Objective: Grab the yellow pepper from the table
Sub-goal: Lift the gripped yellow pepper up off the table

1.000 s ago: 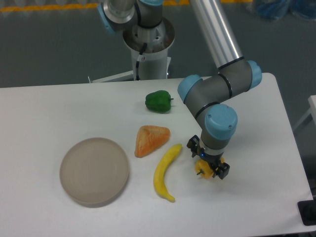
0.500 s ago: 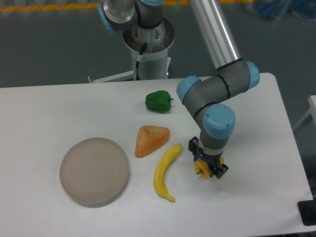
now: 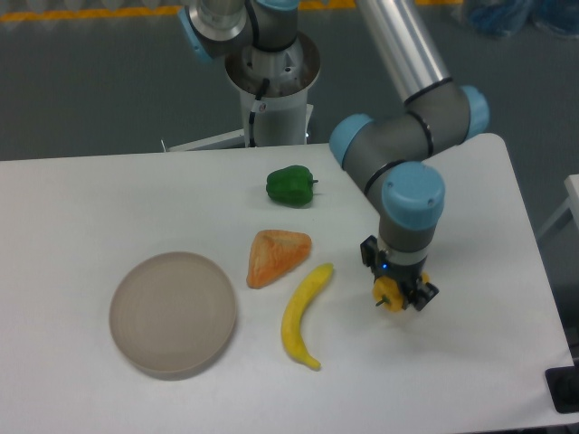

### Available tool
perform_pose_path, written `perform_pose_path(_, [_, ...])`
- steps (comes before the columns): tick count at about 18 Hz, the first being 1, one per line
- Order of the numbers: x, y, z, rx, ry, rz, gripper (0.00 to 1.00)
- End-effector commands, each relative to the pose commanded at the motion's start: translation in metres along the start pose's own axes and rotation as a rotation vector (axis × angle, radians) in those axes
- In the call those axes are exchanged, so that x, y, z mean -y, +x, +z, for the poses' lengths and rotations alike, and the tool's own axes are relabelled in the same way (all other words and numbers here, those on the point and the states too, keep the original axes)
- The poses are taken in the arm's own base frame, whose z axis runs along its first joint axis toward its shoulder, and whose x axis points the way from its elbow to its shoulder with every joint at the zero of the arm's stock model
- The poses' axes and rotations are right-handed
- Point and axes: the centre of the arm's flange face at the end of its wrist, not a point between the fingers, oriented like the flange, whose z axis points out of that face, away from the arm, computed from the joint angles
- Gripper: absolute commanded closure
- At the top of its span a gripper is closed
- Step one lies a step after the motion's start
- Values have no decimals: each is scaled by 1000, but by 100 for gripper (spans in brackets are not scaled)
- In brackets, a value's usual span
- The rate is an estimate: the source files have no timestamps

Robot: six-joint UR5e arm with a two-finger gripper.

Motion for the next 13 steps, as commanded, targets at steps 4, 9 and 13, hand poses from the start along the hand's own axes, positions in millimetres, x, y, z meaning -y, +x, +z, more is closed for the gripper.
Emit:
perform_pose_path(4, [-32,-21,-25,-62,23,25,73])
perform_pose_path(9, [-53,-36,-32,-49,43,3,86])
perform_pose_path(13, [-60,-44,-28,-50,41,2,85])
